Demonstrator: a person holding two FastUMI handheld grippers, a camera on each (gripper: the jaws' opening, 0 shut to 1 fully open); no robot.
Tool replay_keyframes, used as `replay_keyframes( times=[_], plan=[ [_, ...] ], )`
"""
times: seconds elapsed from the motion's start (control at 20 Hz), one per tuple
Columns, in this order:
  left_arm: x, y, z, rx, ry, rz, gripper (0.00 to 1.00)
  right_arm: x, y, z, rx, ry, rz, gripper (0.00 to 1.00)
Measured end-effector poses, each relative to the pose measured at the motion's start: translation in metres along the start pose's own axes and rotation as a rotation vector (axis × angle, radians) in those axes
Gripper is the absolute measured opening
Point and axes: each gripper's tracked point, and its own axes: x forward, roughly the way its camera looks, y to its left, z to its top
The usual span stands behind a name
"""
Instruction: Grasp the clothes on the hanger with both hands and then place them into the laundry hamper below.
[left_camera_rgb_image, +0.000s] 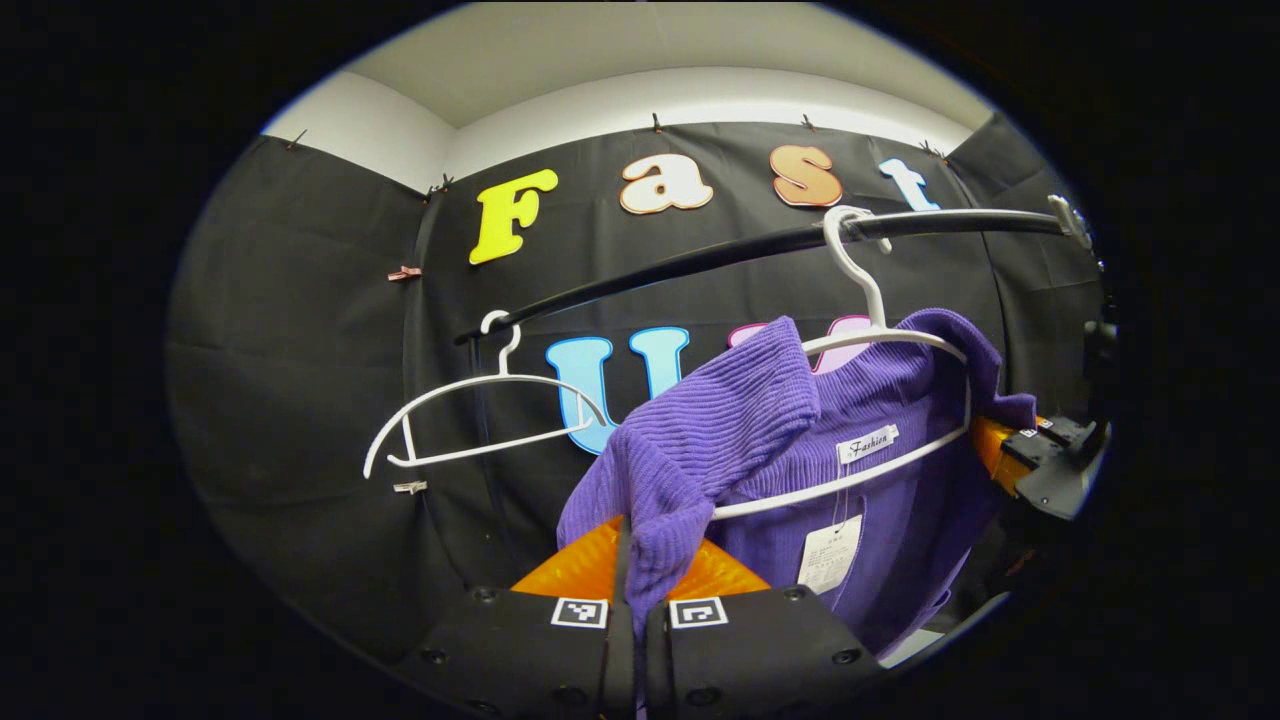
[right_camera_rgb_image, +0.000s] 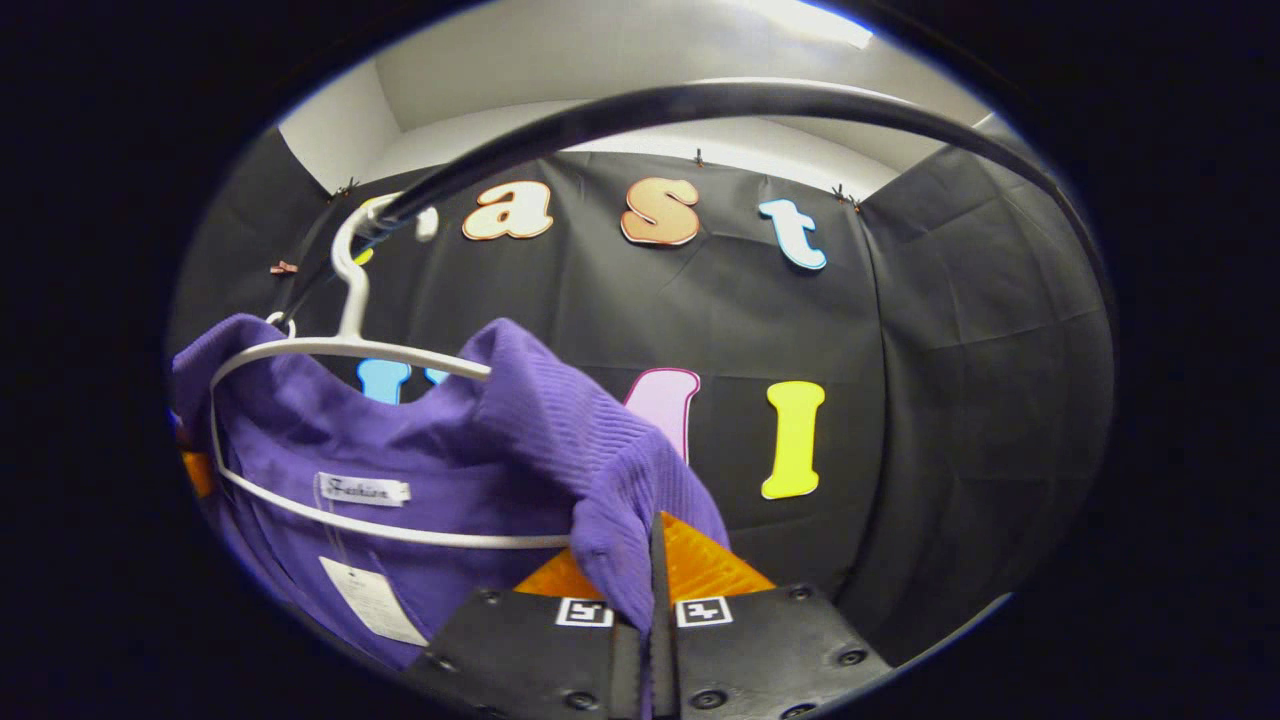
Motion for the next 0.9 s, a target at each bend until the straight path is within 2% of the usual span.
replay_keyframes(
  times=[0.1,0.15,0.35,0.4,0.6,0.75,0.9],
  plan=[
    [0.001,0.006,0.003,0.002,0.011,0.002,0.08,0.001,-0.011,0.002,-0.072,-0.008,0.023,0.09],
    [-0.001,0.010,0.007,0.005,0.004,0.011,0.08,0.000,-0.019,0.009,-0.115,-0.032,0.017,0.12],
    [-0.003,0.034,0.039,0.000,-0.036,0.022,0.05,0.000,-0.049,0.063,-0.229,-0.181,-0.060,0.08],
    [-0.003,0.044,0.047,-0.004,-0.044,0.035,0.06,0.001,-0.051,0.070,-0.238,-0.204,-0.070,0.12],
    [0.003,0.054,0.064,0.000,-0.054,0.016,0.04,0.013,-0.050,0.072,-0.279,-0.223,-0.057,0.06],
    [0.006,0.056,0.072,0.012,-0.063,-0.001,0.04,0.021,-0.064,0.068,-0.263,-0.222,-0.078,0.05],
    [0.017,0.058,0.084,-0.026,-0.092,-0.002,0.05,0.039,-0.078,0.060,-0.215,-0.233,-0.122,0.05]
  ],
)
